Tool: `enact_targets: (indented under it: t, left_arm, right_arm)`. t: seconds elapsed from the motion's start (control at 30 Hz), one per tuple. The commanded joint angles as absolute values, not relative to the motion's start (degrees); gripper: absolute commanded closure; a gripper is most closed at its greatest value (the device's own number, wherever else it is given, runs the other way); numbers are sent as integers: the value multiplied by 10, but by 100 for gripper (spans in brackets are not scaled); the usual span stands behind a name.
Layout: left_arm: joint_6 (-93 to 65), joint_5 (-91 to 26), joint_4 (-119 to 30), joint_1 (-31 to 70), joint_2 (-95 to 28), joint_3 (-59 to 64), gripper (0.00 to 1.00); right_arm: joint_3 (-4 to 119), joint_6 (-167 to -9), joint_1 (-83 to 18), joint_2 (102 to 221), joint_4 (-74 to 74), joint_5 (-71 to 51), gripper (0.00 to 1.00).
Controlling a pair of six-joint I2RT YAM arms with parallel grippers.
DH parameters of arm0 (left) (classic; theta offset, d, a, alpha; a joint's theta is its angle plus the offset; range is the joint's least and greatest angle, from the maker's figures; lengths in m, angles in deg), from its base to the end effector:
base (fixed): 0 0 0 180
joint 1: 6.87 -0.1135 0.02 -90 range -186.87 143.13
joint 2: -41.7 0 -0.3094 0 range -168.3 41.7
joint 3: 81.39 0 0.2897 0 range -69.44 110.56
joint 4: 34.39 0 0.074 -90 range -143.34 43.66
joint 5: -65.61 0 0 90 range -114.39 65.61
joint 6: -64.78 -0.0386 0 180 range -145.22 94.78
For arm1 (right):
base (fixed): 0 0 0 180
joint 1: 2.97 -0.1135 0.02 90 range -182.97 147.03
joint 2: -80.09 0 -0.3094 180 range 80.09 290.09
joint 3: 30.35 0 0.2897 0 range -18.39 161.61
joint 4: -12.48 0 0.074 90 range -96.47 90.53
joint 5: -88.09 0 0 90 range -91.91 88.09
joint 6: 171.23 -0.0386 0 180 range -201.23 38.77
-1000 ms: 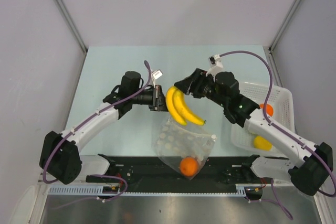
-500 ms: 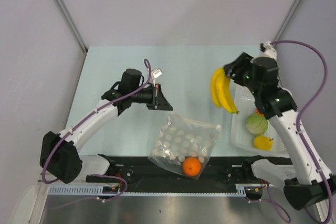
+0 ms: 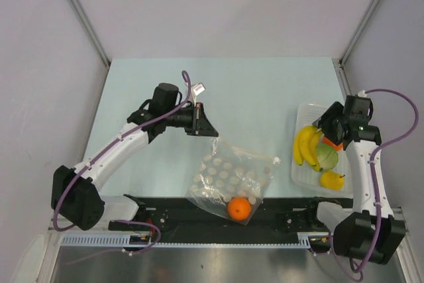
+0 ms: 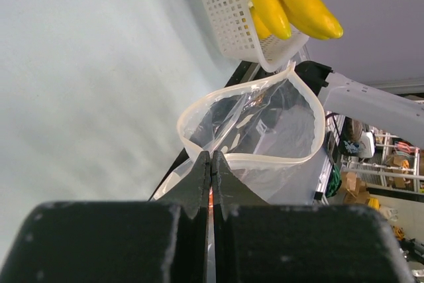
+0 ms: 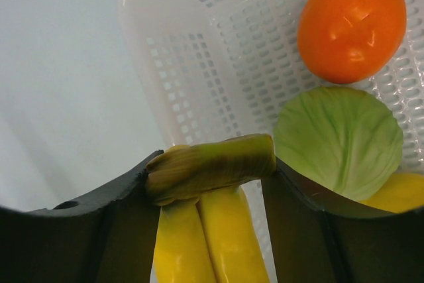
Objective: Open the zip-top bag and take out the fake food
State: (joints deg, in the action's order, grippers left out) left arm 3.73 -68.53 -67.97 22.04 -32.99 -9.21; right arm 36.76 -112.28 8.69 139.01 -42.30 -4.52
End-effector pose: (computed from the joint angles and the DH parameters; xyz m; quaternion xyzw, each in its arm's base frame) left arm 0.2583 -0.1734 0.3393 0.1700 0.8261 -0.4963 0.2056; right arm 0.2201 -0.0436 0.3380 0.3304 0.8682 0.0831 0.3609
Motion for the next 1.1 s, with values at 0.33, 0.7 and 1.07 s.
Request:
enact_targets:
  t: [0.33,0.7,1.07]
  left_arm:
    - [18,-675,-687,220,-313,-63,100]
    - [18,-682,-696,220,-327,-40,100]
    - [-6,-657,-723,221,-341,1,100]
  right_arm:
    - [415,-1024,102,1442,-491,10,10]
    - [504,-977,-51,1453,-460,-223,10]
    - [474,-936,-245,1558,-384,-418,15]
